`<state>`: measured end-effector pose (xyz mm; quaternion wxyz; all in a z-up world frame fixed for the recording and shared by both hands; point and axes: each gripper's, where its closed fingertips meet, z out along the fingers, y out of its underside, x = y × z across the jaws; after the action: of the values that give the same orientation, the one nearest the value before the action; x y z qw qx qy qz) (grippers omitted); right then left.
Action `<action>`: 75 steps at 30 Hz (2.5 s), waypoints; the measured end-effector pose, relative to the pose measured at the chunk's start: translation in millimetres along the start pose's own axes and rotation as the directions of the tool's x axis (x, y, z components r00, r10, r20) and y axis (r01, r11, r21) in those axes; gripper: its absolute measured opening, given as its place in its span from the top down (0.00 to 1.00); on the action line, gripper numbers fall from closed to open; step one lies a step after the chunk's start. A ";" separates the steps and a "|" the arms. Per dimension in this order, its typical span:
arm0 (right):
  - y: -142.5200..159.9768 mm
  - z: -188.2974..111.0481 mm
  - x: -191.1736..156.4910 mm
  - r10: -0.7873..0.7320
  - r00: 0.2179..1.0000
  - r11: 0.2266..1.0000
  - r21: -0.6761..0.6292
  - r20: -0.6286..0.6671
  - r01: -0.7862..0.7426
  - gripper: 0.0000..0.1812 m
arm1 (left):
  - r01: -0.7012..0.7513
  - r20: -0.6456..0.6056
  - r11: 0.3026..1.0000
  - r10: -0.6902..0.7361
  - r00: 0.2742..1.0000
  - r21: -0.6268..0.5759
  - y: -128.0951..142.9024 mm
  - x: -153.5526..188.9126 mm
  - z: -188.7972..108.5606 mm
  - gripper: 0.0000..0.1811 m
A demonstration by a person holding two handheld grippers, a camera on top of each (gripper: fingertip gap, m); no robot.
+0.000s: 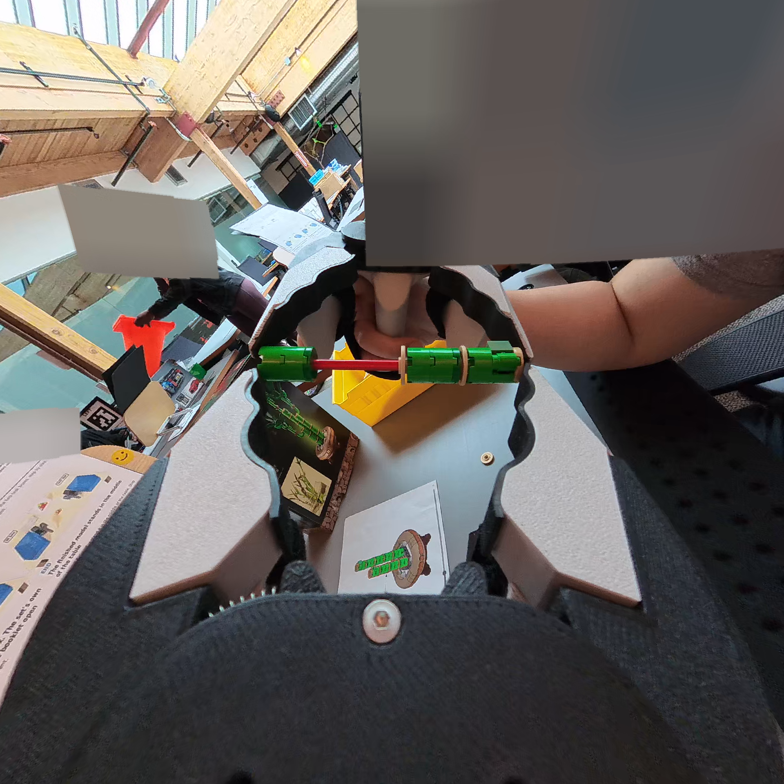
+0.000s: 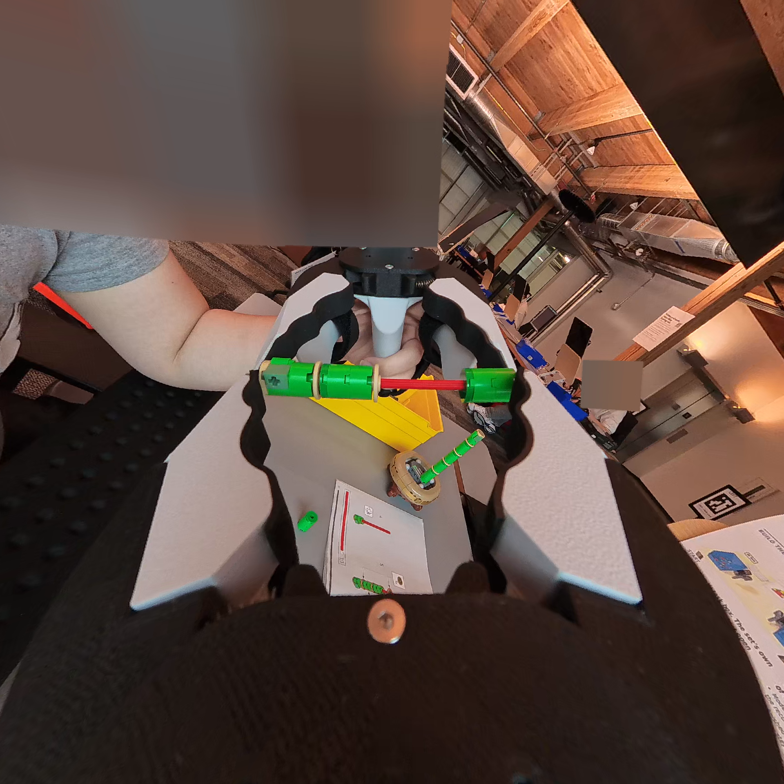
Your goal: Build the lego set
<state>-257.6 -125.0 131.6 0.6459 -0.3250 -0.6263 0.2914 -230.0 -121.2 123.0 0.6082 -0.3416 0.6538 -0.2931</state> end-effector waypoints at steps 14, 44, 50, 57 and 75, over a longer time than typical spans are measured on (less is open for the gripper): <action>0.5 0.4 0.3 0.001 1.000 1.000 0.004 0.000 -0.001 0.37 | 0.004 0.000 1.000 -0.004 1.000 -0.008 0.7 -0.5 0.1 0.37; 37.2 0.1 25.7 0.282 0.959 0.959 0.034 -0.002 -0.282 0.38 | 0.289 -0.037 0.957 -0.289 0.957 -0.001 35.0 -23.7 5.5 0.37; 35.1 -1.6 20.7 0.204 0.979 0.979 0.026 0.001 -0.204 0.38 | 0.223 -0.029 0.975 -0.223 0.974 -0.001 34.4 -20.2 7.3 0.37; 18.8 -2.4 6.8 0.023 1.000 1.000 0.000 0.003 -0.023 0.38 | 0.024 -0.001 1.000 -0.024 1.000 0.003 18.6 -7.5 5.8 0.37; 16.7 -4.4 5.0 -0.001 1.000 1.000 0.012 0.005 0.001 0.38 | 0.004 0.000 1.000 -0.004 1.000 0.015 14.7 -4.4 7.1 0.37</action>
<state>-252.4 -111.0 121.6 0.6464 -0.3200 -0.6263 0.2959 -224.2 -108.6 113.2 0.6102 -0.3384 0.6508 -0.2994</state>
